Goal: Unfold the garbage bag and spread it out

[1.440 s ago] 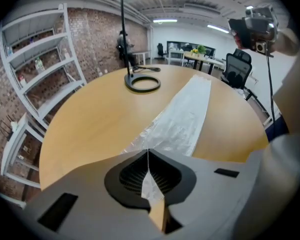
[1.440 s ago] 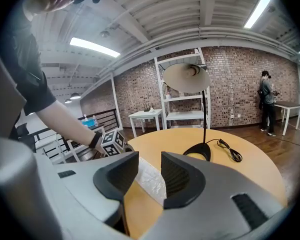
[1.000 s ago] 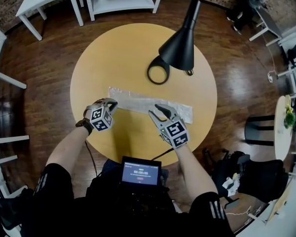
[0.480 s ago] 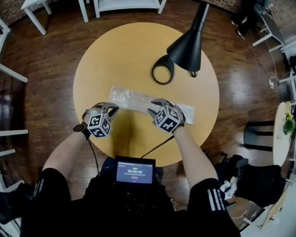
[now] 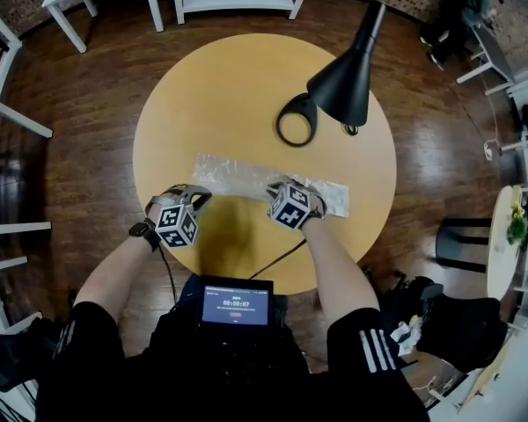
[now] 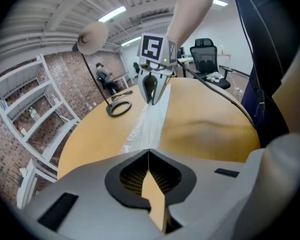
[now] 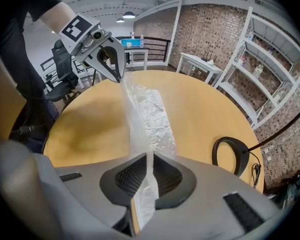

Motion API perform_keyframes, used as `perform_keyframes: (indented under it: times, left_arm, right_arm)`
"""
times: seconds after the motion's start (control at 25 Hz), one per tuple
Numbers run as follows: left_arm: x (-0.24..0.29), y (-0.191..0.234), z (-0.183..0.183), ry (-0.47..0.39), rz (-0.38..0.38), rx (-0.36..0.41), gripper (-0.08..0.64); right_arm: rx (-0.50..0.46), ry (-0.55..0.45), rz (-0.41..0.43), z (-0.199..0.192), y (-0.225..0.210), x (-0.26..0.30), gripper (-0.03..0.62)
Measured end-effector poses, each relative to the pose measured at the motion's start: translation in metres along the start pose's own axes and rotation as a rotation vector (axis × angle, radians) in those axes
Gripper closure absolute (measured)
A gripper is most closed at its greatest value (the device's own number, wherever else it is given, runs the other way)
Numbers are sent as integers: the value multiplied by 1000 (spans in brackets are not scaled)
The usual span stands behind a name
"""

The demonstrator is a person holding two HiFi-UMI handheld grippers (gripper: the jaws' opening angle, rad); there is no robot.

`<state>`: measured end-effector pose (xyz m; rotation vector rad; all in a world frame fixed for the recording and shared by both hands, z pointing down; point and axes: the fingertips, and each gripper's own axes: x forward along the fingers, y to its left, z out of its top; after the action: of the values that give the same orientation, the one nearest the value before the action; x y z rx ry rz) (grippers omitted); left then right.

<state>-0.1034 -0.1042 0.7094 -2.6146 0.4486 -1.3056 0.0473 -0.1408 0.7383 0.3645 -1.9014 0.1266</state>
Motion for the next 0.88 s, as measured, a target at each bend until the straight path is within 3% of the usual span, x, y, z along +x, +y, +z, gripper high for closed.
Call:
perform_keyframes:
  times: [0.04, 0.12, 0.32, 0.68, 0.88]
  left_arm:
    - [-1, 1, -2, 2, 2, -12, 559]
    - [-3, 2, -6, 3, 4, -37, 560]
    - [-8, 4, -8, 5, 3, -95, 560]
    - [-39, 14, 9, -73, 19, -218, 560]
    - [-68, 19, 16, -121, 18, -304, 517]
  right_arm:
    - [7, -9, -3, 2, 2, 0, 559]
    - [30, -33, -10, 9, 4, -1, 575]
    - [36, -67, -35, 21, 13, -10, 575]
    - [22, -78, -46, 23, 54, -7, 575]
    - [35, -69, -37, 15, 72, 1, 575]
